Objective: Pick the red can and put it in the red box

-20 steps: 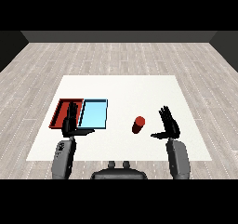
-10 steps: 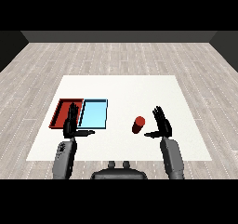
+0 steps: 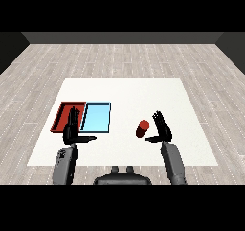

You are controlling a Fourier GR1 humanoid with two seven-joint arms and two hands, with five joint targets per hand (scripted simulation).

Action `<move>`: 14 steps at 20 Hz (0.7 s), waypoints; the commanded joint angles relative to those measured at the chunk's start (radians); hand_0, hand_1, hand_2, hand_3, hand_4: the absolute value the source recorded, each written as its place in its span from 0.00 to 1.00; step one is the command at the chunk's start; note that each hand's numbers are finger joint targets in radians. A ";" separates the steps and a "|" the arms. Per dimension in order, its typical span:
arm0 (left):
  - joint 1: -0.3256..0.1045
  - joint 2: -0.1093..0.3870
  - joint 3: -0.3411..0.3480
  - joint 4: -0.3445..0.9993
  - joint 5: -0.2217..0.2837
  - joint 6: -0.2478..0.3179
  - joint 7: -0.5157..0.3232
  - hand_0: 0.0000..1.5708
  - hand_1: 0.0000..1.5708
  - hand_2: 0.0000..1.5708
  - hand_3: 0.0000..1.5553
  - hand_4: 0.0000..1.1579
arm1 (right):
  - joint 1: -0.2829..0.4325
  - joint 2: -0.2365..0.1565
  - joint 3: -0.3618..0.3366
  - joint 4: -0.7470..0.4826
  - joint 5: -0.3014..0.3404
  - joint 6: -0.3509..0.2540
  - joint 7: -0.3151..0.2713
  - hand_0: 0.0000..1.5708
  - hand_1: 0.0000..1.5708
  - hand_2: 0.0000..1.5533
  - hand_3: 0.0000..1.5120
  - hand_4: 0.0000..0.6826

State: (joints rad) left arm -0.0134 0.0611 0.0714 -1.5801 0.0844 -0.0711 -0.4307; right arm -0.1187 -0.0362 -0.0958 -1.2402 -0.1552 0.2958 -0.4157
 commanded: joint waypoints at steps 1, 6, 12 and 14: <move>-0.076 -0.004 0.011 0.066 -0.021 0.032 -0.001 0.00 0.00 0.00 0.00 0.00 | 0.034 0.018 0.035 0.032 0.054 -0.029 -0.061 0.00 0.00 0.00 0.00 0.00; 0.007 -0.002 -0.004 -0.029 -0.005 0.003 0.015 0.00 0.00 0.00 0.00 0.00 | 0.008 0.034 0.056 0.055 0.031 -0.048 -0.045 0.00 0.00 0.00 0.00 0.00; -0.024 0.024 0.034 0.032 0.026 -0.037 -0.014 0.00 0.00 0.00 0.00 0.00 | -0.023 0.036 0.108 0.031 -0.015 -0.116 -0.001 0.00 0.00 0.00 0.00 0.00; -0.050 -0.009 0.012 0.071 -0.001 0.002 -0.029 0.00 0.00 0.00 0.00 0.00 | -0.050 0.036 0.159 0.124 -0.046 -0.173 -0.055 0.00 0.00 0.00 0.00 0.00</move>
State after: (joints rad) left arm -0.0387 0.0634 0.0835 -1.5617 0.0902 -0.0757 -0.4280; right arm -0.1675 -0.0040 -0.0167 -1.1327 -0.1672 0.1976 -0.4557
